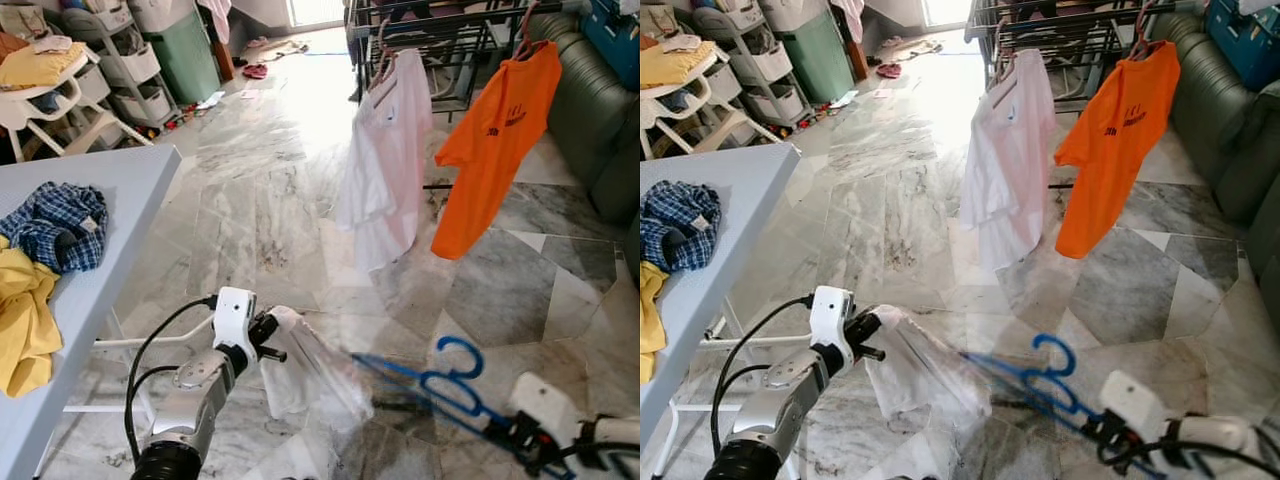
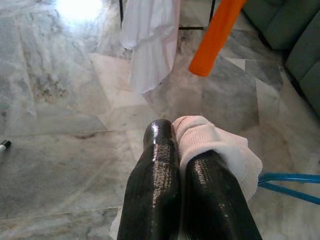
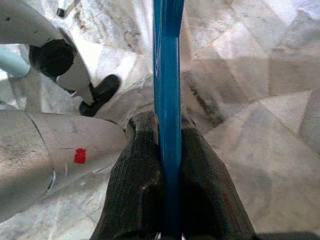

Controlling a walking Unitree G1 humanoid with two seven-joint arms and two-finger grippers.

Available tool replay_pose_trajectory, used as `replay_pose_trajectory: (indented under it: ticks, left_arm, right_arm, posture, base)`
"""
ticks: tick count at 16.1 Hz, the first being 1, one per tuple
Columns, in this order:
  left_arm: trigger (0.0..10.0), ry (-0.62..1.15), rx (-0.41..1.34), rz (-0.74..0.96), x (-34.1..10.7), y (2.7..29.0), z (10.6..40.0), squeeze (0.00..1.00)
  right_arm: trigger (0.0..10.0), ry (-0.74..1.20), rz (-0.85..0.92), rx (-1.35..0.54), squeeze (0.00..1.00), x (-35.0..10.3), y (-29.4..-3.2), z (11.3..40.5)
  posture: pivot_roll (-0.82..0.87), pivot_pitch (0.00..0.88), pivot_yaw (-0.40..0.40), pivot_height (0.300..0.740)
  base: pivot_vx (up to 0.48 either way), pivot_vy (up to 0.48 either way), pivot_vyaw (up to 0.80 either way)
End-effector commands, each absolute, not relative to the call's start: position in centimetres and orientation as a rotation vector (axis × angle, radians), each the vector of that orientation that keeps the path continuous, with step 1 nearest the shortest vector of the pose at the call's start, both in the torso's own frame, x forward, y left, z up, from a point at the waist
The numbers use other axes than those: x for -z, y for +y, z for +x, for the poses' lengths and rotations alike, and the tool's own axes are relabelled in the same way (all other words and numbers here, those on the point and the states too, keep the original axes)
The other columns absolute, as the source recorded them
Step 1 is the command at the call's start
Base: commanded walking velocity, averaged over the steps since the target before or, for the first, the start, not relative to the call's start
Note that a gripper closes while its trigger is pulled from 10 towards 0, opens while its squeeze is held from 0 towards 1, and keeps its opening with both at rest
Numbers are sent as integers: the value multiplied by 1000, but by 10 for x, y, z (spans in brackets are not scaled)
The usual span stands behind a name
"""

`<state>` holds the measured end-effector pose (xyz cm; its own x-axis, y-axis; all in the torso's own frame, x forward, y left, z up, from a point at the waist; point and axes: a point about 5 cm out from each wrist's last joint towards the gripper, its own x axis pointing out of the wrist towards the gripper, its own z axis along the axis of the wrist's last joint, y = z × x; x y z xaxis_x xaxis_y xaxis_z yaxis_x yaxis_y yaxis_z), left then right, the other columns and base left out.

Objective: Hang hanger

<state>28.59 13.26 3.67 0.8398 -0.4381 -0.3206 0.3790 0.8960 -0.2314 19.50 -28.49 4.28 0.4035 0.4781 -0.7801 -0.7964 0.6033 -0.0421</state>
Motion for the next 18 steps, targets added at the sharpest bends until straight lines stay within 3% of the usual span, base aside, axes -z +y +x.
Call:
replay_pose_trajectory:
  ticks: [1, 10, 18]
  left_arm:
    - [10000, 360, 438, -139, -43, 138, 287, 0]
    - [10000, 323, 527, -121, -64, 126, 285, 0]
    - [10000, 395, 552, -111, -51, 126, 271, 0]
  right_arm:
    - [10000, 791, -454, -850, 0, -46, -286, 198]
    - [10000, 784, -434, -874, 0, -41, -278, 198]
    - [10000, 780, -434, -909, 0, -40, -271, 201]
  posture:
    - [-168, 86, 176, 740]
    - [-164, 94, 181, 740]
    - [-161, 98, 176, 740]
  base:
    - [0, 0, 0]
    - [0, 0, 0]
    - [0, 0, 0]
